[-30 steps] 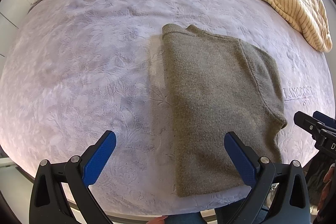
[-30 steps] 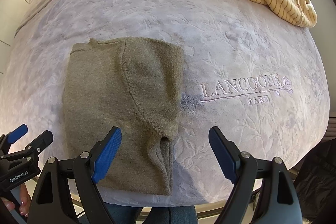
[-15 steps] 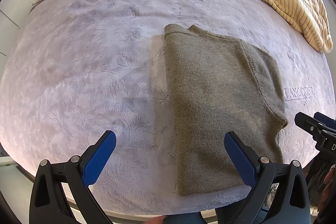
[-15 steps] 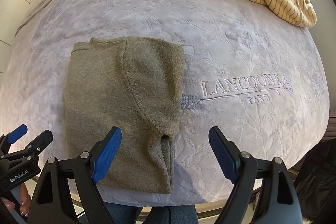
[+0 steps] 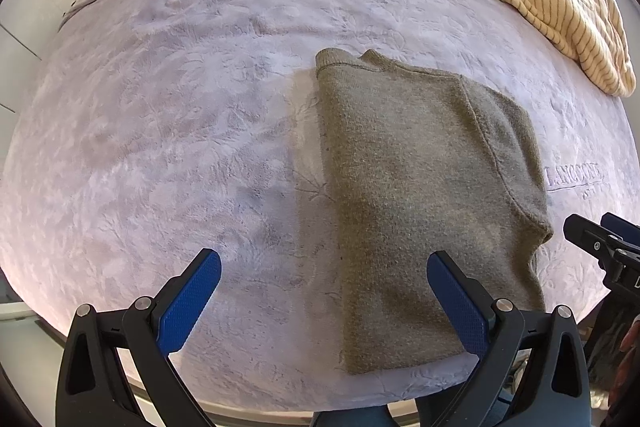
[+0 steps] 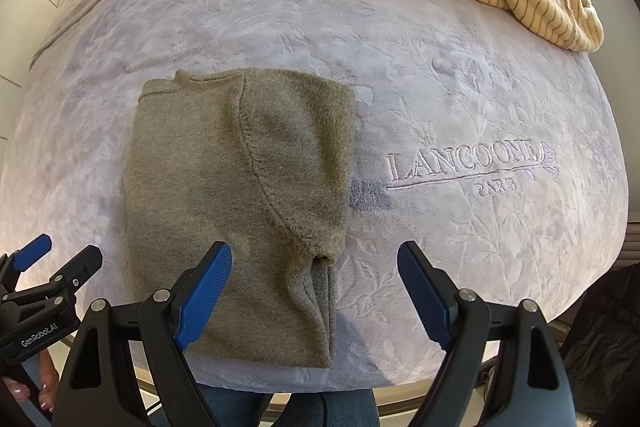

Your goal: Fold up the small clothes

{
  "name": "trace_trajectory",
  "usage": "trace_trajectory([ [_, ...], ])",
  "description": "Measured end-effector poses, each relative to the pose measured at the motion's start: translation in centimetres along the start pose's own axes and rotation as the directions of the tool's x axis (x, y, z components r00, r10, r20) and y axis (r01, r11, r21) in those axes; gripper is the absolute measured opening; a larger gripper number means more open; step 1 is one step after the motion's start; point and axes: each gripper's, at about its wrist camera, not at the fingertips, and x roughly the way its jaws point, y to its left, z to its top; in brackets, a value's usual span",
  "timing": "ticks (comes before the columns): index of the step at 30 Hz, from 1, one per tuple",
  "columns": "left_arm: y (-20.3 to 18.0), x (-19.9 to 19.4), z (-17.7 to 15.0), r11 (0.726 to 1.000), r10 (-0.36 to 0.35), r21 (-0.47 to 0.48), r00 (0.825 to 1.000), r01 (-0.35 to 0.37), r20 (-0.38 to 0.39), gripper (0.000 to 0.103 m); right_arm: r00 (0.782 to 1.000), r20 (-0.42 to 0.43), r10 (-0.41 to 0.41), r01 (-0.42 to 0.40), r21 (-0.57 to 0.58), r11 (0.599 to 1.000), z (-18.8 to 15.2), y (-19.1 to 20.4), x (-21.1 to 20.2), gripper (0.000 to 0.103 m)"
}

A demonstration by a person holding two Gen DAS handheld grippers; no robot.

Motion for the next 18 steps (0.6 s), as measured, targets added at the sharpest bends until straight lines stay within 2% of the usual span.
trace_trajectory([
  [18,0.2,-0.07,0.52,1.0,-0.006,0.008,1.0,0.006,0.013,0.103,1.0,-0.002,0.001,-0.001,-0.009,1.0,0.29,0.38,0.23,0.087],
])
